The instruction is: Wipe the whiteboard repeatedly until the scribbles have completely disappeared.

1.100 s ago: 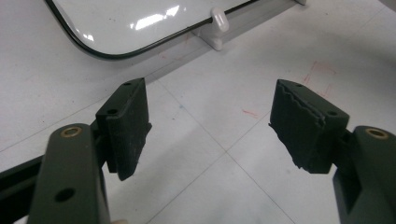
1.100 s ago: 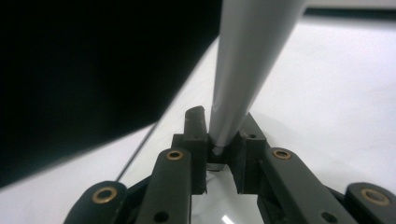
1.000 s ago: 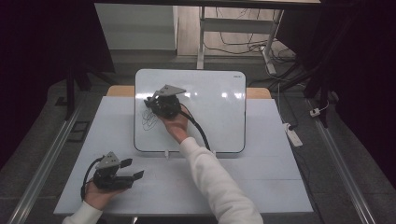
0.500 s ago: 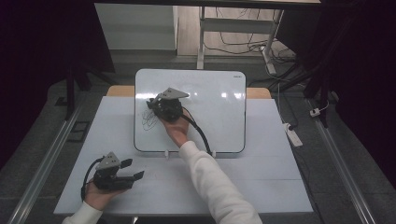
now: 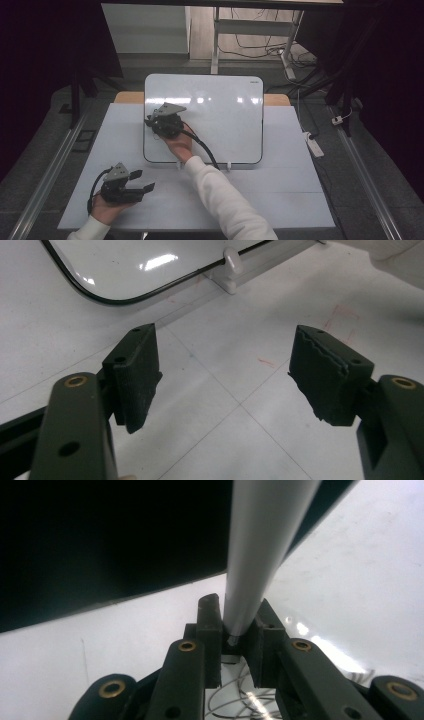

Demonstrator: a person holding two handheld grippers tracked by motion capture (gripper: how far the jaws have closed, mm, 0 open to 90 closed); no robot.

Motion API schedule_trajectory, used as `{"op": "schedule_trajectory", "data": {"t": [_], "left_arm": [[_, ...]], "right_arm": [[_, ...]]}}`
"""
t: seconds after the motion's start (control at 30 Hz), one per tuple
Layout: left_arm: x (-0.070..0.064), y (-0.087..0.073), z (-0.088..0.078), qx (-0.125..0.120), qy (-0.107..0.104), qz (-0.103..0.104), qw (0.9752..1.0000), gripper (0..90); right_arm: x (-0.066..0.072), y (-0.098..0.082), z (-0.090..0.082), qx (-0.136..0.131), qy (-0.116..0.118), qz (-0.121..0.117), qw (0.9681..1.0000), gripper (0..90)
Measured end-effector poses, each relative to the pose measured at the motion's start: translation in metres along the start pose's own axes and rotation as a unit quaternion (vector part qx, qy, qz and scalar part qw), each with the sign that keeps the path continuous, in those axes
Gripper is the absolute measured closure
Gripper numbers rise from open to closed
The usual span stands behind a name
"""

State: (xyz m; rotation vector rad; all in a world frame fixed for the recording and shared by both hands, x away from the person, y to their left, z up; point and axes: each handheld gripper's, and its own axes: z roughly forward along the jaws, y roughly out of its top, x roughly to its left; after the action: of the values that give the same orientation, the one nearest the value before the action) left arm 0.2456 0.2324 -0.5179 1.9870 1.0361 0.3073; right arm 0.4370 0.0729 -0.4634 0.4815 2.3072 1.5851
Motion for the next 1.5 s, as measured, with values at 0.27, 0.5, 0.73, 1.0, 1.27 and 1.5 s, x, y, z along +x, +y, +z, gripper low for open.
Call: {"op": "schedule_trajectory", "data": {"t": [0.27,0.5,0.73,1.0,1.27,1.5], "left_arm": [[0.001,-0.001,0.0,-0.001,0.001,-0.002,1.0,28.6],[0.0,-0.001,-0.001,-0.003,0.001,-0.001,1.0,28.6],[0.001,-0.001,-0.001,-0.003,0.002,-0.003,1.0,28.6],[0.001,-0.001,0.0,0.0,0.002,-0.001,1.0,28.5],[0.002,0.0,0.001,0.001,0.001,-0.002,1.0,28.5],[0.0,-0.001,-0.001,-0.002,0.001,-0.001,1.0,28.5]], "right_arm": [[0.0,0.001,0.003,-0.011,0.002,0.016,0.9998,78.5],[-0.014,0.003,-0.009,-0.025,-0.026,0.044,0.9984,78.4],[-0.015,0.001,-0.017,-0.009,-0.027,0.026,0.9992,78.4],[-0.004,-0.006,-0.016,0.023,0.006,-0.01,0.9997,78.4],[-0.036,0.0,-0.038,-0.036,-0.051,0.051,0.9967,78.5],[-0.029,-0.001,-0.036,-0.023,-0.05,0.025,0.9982,78.4]]}}
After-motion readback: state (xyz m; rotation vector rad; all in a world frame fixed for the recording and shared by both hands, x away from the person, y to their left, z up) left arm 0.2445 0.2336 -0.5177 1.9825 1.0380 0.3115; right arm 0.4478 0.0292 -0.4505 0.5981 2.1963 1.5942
